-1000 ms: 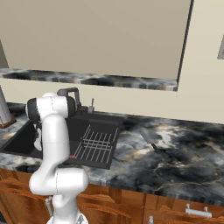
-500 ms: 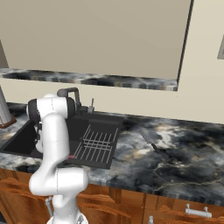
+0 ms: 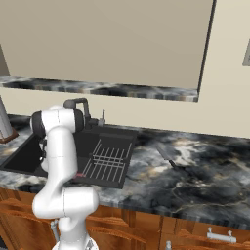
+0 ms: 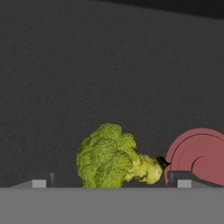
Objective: Turn on the sink faucet. Then move the broccoli from the counter to the sink. Turn off the sink. Move the vegetable from the sink to the pot next to the stove. Finally move the pot to the rear left burner.
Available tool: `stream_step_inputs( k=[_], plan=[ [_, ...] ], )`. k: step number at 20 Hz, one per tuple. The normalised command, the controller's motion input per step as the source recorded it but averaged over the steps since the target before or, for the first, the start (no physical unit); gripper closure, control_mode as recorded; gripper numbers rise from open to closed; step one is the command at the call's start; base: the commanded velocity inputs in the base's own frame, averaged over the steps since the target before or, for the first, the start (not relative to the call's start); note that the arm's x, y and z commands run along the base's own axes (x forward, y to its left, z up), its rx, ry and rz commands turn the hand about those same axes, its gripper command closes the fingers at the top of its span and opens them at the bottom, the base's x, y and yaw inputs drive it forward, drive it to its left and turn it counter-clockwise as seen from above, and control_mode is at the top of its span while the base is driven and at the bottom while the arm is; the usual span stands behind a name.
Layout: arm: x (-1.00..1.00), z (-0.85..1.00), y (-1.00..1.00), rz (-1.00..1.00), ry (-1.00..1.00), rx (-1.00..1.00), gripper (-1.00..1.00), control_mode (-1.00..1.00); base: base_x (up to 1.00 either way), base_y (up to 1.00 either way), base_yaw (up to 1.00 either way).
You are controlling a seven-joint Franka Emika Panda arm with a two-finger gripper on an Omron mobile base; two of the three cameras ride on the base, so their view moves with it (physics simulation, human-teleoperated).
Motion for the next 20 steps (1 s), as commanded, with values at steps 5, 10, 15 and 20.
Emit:
stream_step_inputs(
  k=[5,10,15,20],
  plan=[
    [0.06,-0.13,0.00,0.02,0.00,0.00,-1.00,-1.00,0.00,0.00,0.00],
    [0.10,-0.15,0.00,0.02,0.00,0.00,-1.00,-1.00,0.00,0.00,0.00],
    [0.10,-0.16,0.00,0.03,0.00,0.00,-1.00,-1.00,0.00,0.00,0.00],
    [0.01,-0.15,0.00,0.04,0.00,0.00,-1.00,-1.00,0.00,0.00,0.00]
  ],
)
